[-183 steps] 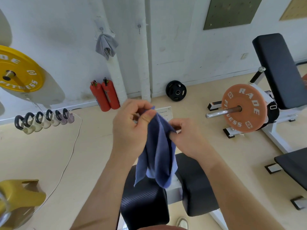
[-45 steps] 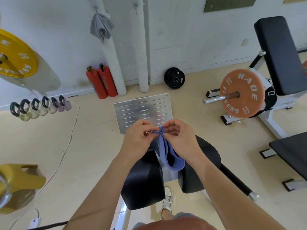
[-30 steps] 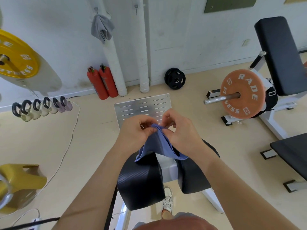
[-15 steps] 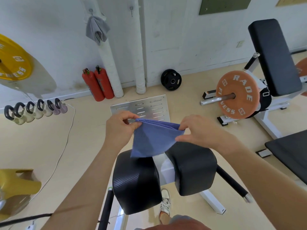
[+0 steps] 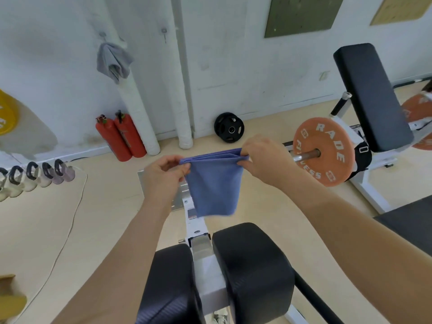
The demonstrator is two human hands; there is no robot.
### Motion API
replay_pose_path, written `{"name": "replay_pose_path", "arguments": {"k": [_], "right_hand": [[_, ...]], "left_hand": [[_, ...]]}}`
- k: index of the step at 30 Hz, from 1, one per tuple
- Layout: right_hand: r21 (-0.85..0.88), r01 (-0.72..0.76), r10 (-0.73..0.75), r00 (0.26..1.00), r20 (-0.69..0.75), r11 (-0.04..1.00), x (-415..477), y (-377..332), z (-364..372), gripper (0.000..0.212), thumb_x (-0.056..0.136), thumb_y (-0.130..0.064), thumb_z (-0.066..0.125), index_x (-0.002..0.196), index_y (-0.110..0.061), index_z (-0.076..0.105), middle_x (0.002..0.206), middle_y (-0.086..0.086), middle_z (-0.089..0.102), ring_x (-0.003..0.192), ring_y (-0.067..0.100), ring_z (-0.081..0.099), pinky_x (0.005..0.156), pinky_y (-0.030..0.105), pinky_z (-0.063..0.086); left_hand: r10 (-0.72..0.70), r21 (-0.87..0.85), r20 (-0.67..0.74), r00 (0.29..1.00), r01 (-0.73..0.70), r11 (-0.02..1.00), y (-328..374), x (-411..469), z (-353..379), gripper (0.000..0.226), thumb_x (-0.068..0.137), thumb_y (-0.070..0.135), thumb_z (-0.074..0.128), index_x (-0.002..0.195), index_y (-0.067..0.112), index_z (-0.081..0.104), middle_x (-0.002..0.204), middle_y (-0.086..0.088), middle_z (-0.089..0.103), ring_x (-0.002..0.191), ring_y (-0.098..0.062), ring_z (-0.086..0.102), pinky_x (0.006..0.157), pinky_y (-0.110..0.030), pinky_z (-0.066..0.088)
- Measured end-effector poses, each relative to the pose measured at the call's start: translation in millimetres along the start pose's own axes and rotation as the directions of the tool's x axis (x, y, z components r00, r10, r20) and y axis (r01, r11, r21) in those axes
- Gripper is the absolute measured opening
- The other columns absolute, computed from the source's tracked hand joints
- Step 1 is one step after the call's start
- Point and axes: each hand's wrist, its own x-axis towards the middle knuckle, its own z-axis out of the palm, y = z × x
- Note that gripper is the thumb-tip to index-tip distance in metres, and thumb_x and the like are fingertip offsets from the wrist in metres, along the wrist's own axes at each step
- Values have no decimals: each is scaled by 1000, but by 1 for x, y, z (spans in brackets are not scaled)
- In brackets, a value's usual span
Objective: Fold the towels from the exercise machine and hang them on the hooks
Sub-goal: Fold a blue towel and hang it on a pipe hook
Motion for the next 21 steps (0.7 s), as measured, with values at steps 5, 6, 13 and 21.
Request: {"name": "replay_pose_path", "arguments": {"k": [5, 6, 13, 21], "right_hand": [[-88, 158, -172, 967, -187, 983, -27, 30, 23, 15, 81, -21, 66, 77, -9, 72, 83, 5, 67, 86, 31, 61, 68, 43, 53], [-121, 172, -190, 968, -161, 978, -39, 34, 34, 14, 81, -22, 66, 78, -10, 72, 84, 4, 67, 85, 30, 61, 67, 43, 53], [-227, 275, -249, 959, 136, 934, -164, 44, 130, 12, 70, -13, 73, 66, -20, 63, 76, -3, 61, 84, 23, 61, 58, 33, 43], [-215, 291, -235, 939, 252, 932, -241, 40, 164, 20, 74, -3, 56, 63, -18, 61, 77, -2, 61, 84, 23, 61, 56, 32, 45]], "left_hand": [[102, 200, 93, 990, -118, 973, -12, -3, 7, 23, 75, 0, 74, 78, 23, 70, 77, 3, 70, 72, -12, 63, 73, -25, 53], [91, 253, 132, 987, -122, 960, -23, -9, 8, 24, 76, 2, 74, 77, 25, 71, 77, 5, 71, 72, -11, 64, 73, -24, 52], [-105, 633, 415, 904, -204, 746, -136, -89, 10, 13, 77, 12, 74, 77, 25, 70, 76, 16, 64, 72, 1, 58, 68, -14, 43], [-57, 605, 671, 739, -502, 617, -195, -153, 8, 15, 70, 9, 70, 70, 21, 61, 84, 11, 65, 89, -8, 52, 78, -17, 37]]}}
